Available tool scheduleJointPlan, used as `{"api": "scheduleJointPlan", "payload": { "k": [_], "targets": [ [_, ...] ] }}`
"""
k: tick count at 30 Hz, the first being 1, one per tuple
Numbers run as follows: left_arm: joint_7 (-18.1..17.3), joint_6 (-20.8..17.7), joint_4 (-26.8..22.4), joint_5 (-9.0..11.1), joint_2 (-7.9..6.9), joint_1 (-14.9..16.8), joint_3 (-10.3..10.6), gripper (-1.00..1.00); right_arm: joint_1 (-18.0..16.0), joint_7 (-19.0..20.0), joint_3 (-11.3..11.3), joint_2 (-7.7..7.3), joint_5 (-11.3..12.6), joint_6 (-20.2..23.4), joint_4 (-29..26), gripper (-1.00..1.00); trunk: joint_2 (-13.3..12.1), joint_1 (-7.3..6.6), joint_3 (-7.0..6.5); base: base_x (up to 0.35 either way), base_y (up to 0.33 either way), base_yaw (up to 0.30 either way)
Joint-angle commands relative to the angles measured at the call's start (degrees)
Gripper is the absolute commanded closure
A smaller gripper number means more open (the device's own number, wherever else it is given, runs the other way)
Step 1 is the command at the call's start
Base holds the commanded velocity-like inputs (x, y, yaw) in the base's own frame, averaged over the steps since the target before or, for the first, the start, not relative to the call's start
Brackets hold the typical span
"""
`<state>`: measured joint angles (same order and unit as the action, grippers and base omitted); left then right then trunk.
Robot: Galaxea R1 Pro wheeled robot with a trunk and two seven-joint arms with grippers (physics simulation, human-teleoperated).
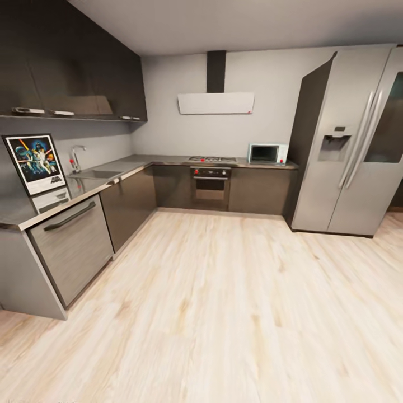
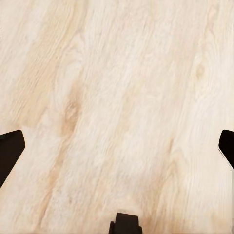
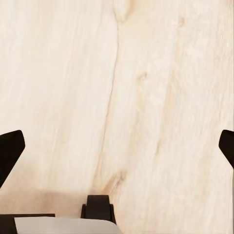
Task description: Pick up the poster from the kitchen countertop and hang it on one of the wall nails in the kitchen.
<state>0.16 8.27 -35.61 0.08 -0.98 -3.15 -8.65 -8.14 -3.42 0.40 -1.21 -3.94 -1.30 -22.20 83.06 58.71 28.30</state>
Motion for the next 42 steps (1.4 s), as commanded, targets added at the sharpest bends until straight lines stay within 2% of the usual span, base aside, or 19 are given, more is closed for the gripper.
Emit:
{"api": "scheduleJointPlan", "payload": {
  "k": [1, 24, 30, 33, 36, 40, 42],
  "targets": [
    [0.02, 0.08, -0.08, 0.01, 0.01, -0.02, -0.05, -1.0, -0.03, -0.18, 0.04, 0.01, -0.42, -0.13, 0.05, -1.0, 0.02, 0.02, 0.05, 0.219, -0.263, 0.293],
    [0.02, -0.01, -0.08, 0.01, 0.07, -0.02, 0.03, -1.0, -0.03, -0.25, 0.04, 0.47, -0.46, -0.15, 0.05, -1.0, 0.02, 0.02, 0.05, 0.218, -0.268, 0.291],
    [0.02, -0.01, -0.08, 0.01, 0.04, -0.02, 0.04, -1.0, 0.26, 0.04, 0.04, 0.29, -0.47, 0.01, 0.29, -1.0, 0.02, 0.02, 0.05, 0.218, -0.277, 0.093],
    [0.02, -0.01, -0.08, 0.01, 0.04, -0.02, 0.04, -1.0, 0.38, 0.09, 1.15, 0.24, -1.0, 0.03, 0.55, -1.0, 0.02, 0.02, 0.05, 0.218, -0.278, 0.014],
    [0.05, -0.01, -0.08, 0.02, 0.02, -0.02, 0.04, -1.0, 0.45, 0.09, 3.17, 0.19, -1.66, 0.04, 0.78, -1.0, 0.02, 0.02, 0.05, 0.218, -0.278, 0.007],
    [0.08, -0.01, -0.09, 0.04, 0.02, -0.02, -0.01, -1.0, 0.48, 0.08, 4.42, 0.19, -2.01, 0.01, 0.87, -1.0, 0.02, 0.02, 0.05, 0.219, -0.278, 0.002],
    [0.04, -0.01, -0.11, 0.03, 0.01, -0.02, -0.88, -1.0, 0.49, 0.08, 4.67, 0.14, -2.09, -0.01, 0.88, -1.0, 0.02, 0.02, 0.05, 0.22, -0.278, 0.003]
  ]
}}
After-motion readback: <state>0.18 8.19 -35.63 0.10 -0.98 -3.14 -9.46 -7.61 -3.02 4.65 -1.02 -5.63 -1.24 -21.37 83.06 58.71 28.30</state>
